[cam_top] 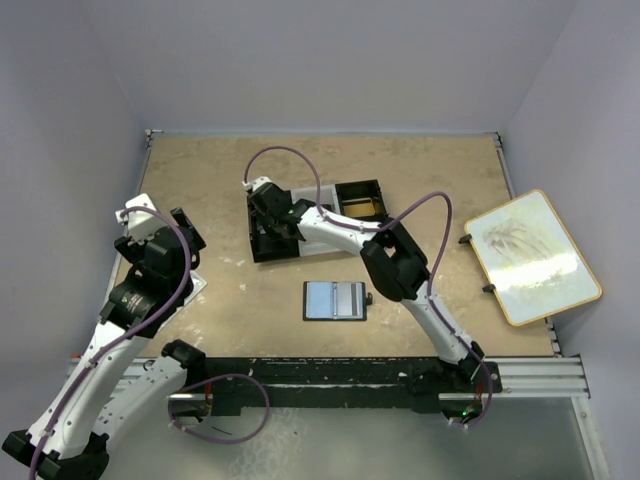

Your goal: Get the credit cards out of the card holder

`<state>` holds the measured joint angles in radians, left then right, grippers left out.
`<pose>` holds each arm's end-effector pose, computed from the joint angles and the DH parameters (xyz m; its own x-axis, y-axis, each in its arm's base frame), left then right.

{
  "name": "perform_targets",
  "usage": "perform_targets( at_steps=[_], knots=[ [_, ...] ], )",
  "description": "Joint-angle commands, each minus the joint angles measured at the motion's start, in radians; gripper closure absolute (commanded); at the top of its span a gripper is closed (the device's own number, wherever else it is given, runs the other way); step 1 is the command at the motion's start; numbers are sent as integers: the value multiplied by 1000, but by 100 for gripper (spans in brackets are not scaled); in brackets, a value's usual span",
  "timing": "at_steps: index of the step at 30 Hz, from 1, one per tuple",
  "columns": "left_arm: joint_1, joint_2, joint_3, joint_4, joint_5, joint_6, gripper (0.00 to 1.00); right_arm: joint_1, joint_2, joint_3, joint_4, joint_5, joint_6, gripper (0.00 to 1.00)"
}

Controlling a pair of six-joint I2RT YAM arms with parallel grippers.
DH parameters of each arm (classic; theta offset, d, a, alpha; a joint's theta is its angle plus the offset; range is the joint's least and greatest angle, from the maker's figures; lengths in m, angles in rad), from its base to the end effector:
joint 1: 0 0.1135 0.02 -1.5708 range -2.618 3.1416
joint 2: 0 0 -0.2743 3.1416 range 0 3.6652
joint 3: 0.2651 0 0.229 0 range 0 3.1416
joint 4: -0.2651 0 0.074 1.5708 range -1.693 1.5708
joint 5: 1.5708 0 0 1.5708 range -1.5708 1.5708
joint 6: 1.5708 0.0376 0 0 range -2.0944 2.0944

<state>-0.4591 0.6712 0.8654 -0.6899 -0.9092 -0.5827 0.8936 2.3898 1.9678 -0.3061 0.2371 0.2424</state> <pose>0.0991 -0.0159 0.3394 -0.1635 -0.2963 -0.9410 -0.5268 0.8327 -0.1707 0.3384 0.4068 0.1915 -0.5602 -0.3244 -0.7621 -0.5286 0.8484 0.0274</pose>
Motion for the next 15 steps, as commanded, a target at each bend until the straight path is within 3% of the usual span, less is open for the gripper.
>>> perform_targets(
  at_steps=[1, 8, 15],
  knots=[
    [3, -12, 2, 23, -21, 3, 20, 19, 19, 26, -42, 60, -19, 98],
    [3, -20, 1, 23, -24, 2, 20, 21, 1, -7, -54, 91, -12, 99],
    [3, -23, 2, 21, -32, 0, 20, 37, 19, 76, -82, 137, -20, 99]
  ],
)
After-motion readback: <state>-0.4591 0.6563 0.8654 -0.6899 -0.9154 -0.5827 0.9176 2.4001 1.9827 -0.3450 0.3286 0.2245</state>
